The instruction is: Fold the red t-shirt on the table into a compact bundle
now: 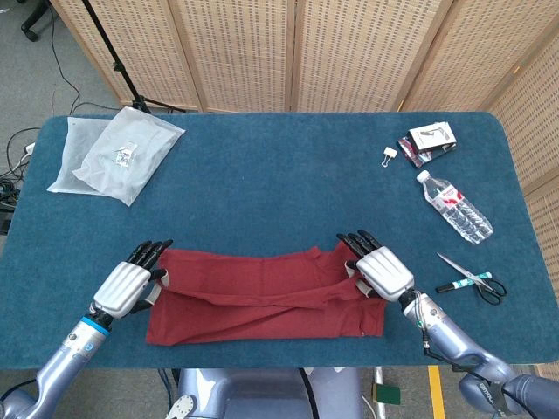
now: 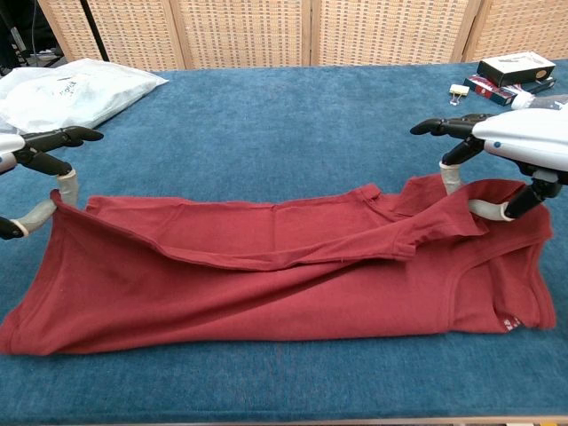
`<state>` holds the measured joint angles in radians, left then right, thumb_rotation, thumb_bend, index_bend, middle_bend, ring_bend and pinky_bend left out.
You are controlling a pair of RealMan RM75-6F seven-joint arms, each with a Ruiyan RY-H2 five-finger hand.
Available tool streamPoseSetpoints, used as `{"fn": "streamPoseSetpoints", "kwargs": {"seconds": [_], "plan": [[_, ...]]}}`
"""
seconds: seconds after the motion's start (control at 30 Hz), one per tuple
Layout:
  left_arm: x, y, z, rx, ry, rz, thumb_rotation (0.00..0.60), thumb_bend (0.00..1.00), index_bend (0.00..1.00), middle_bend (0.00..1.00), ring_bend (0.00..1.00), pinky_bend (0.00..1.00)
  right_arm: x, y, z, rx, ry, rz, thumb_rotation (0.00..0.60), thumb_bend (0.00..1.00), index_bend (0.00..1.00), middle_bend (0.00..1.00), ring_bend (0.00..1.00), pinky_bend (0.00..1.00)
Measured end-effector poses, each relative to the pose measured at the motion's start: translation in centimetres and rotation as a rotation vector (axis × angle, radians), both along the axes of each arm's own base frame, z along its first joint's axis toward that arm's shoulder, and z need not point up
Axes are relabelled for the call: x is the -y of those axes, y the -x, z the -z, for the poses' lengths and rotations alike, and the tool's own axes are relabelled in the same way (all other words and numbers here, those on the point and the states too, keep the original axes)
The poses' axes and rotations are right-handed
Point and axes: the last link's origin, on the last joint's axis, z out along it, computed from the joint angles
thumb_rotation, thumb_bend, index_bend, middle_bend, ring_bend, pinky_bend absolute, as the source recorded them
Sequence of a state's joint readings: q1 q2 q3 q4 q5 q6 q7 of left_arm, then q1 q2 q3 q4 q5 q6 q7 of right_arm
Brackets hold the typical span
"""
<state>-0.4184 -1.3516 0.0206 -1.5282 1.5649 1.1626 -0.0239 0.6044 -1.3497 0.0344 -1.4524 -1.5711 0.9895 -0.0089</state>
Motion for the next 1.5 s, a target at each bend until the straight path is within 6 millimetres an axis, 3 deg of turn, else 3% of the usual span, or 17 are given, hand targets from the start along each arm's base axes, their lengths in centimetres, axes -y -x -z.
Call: {"fn": "streamPoseSetpoints", "kwargs": {"seconds": [0.63,1.17,1.23,1.33,1.4,1.5], "plan": [[-3.7,0.5,2.2,-0.062,-0.053,-0.069,0.600,0.56,0.80,0.00,0.00,0.00,3.1,-0.3,2.4,-0.055,0.015,0.061,0.600,0.65,0.67,0.00,0.00,0.00],[-5.8,1.4,3.4,-0.098,-0.054,-0.151,0.600,0.56,0.80,0.00,0.00,0.00,5.4,0.5,2.2,-0.071,0.081,0.146,0.600,0.65,0.67,0.00,0.00,0.00],[-5.8,1.4,3.5,-0.103,-0.052,-0.152,0.600,0.56,0.70,0.00,0.00,0.00,5.5,0.8,2.1,-0.076,0.081,0.154,0.600,0.65,0.67,0.00,0.00,0.00],[-5.7,1.5,3.7,-0.124,-0.044,-0.151,0.600,0.54,0.11,0.00,0.00,0.00,5.5,1.0,2.2,-0.082,0.077,0.160,0.600,0.64,0.67,0.00,0.00,0.00],[-5.7,1.5,3.8,-0.137,-0.039,-0.155,0.600,0.53,0.00,0.00,0.00,0.00,5.5,1.1,2.2,-0.081,0.076,0.162,0.600,0.64,0.67,0.00,0.00,0.00],[-5.6,1.4,3.8,-0.146,-0.032,-0.158,0.600,0.52,0.00,0.00,0.00,0.00,5.5,1.2,2.3,-0.085,0.076,0.162,0.600,0.64,0.67,0.00,0.00,0.00]]}}
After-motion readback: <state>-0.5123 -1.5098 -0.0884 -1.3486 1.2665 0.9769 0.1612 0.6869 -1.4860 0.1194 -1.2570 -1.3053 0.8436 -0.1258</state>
